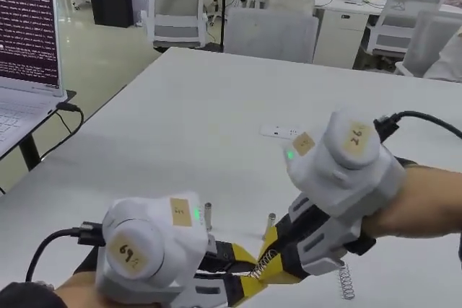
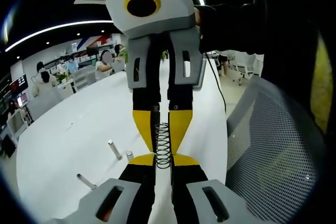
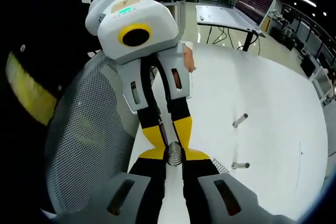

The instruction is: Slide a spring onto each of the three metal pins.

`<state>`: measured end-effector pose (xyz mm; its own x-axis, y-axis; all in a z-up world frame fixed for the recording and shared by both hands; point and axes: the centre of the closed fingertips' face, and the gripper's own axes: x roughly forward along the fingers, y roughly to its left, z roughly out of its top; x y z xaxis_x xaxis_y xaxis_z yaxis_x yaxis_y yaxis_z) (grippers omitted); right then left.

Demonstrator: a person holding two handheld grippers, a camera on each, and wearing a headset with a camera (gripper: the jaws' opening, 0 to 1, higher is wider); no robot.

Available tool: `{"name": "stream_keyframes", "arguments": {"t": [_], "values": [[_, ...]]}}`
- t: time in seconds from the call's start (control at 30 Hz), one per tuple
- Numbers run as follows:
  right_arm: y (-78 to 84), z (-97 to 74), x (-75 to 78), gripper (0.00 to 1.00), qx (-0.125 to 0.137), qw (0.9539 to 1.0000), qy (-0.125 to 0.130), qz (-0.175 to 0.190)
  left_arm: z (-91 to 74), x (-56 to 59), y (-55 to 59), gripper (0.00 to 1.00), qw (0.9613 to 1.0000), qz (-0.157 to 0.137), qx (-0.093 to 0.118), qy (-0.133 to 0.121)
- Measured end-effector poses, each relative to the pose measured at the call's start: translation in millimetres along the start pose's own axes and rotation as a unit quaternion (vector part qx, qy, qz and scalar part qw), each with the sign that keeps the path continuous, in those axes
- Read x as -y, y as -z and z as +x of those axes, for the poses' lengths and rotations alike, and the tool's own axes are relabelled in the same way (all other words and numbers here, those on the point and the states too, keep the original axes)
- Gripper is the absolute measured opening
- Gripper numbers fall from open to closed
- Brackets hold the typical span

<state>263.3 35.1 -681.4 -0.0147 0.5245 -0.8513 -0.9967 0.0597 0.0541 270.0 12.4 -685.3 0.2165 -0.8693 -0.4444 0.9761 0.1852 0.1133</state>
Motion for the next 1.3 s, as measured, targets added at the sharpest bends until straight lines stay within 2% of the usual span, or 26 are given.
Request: {"name": "stream_keyframes", "arguments": {"t": [0.2, 0.43, 0.53, 0.8, 0.87, 0.93, 1.1, 1.2, 1.3], "values": [[-2.2, 1.8, 2.5, 0.09, -0.053, 0.9979, -0.013, -0.036, -0.6, -4.2, 0.6, 0.03, 0.9999, -0.003, 0.0, -0.01], [-7.2, 1.8, 8.9, 0.08, -0.093, 0.9931, -0.025, -0.067, -3.6, -13.0, 0.0, 0.03, 0.9996, -0.014, 0.007, -0.025], [-8.5, 2.3, 11.7, 0.08, -0.103, 0.9918, -0.027, -0.071, -4.1, -16.4, 0.0, 0.03, 0.9993, -0.015, 0.008, -0.032], [-14.9, -0.4, 21.2, 0.08, -0.104, 0.9923, -0.024, -0.062, -10.1, -29.0, -1.1, 0.02, 0.9977, -0.039, 0.022, -0.052], [-15.0, -0.8, 21.1, 0.08, -0.106, 0.9924, -0.026, -0.057, -9.8, -28.9, -1.6, 0.02, 0.9972, -0.05, 0.026, -0.049], [-15.0, -1.1, 21.2, 0.08, -0.108, 0.9922, -0.026, -0.056, -9.7, -29.1, -2.3, 0.02, 0.9972, -0.047, 0.027, -0.051], [-15.0, -2.2, 22.6, 0.08, -0.107, 0.9928, -0.031, -0.044, -10.1, -30.1, -3.1, 0.02, 0.9963, -0.063, 0.034, -0.048], [-14.2, -3.0, 23.2, 0.08, -0.106, 0.9931, -0.033, -0.038, -9.8, -30.1, -4.3, 0.02, 0.9966, -0.056, 0.037, -0.048], [-12.2, -2.0, 20.7, 0.08, -0.111, 0.9924, -0.036, -0.04, -7.8, -27.4, -3.7, 0.03, 0.9973, -0.049, 0.031, -0.046]]}}
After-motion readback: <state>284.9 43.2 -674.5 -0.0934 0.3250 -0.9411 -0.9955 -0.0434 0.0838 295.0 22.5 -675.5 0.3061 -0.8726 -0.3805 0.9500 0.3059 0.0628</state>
